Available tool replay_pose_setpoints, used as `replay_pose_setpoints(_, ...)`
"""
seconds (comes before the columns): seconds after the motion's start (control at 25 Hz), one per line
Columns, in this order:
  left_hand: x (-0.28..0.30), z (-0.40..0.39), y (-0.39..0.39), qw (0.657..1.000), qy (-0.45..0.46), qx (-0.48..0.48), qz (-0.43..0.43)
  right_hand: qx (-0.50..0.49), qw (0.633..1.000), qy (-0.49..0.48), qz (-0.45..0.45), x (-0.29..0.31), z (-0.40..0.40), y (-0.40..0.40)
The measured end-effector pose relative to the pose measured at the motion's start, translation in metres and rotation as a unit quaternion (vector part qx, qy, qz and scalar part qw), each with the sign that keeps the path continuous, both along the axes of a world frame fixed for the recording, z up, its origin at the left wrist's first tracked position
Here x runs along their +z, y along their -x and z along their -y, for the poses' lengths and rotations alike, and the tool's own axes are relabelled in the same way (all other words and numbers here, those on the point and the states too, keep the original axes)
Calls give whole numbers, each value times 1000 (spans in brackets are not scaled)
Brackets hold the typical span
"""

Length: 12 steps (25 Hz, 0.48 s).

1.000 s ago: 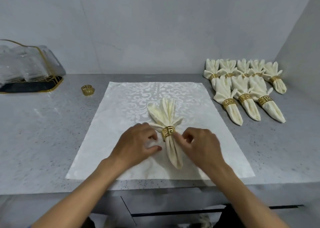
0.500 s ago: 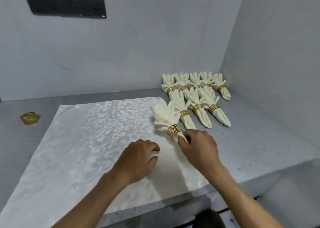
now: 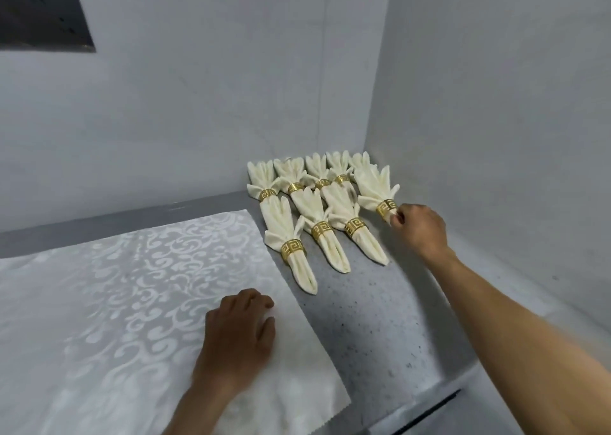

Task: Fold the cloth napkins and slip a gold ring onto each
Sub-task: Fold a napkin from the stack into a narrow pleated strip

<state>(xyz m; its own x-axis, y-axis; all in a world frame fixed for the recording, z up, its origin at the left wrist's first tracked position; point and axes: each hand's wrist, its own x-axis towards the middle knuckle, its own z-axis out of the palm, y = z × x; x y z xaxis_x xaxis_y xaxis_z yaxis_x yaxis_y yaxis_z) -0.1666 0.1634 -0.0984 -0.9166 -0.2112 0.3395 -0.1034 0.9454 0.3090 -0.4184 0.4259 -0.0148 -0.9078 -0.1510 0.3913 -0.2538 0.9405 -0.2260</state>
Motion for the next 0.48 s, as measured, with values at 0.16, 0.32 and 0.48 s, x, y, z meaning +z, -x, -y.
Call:
replay_pose_setpoints(0.16,1,-2,-1,1000,7,7,12,-19,999,-29,15,-27,8,18)
replay_pose_setpoints(0.32,4,-3,-1,999,11,1,31,-7,998,-42,40,-39,2,25)
replay_pose_setpoints(0.48,4,0,-1,999,8,3,31,-54,997,16,48,-28,5,5)
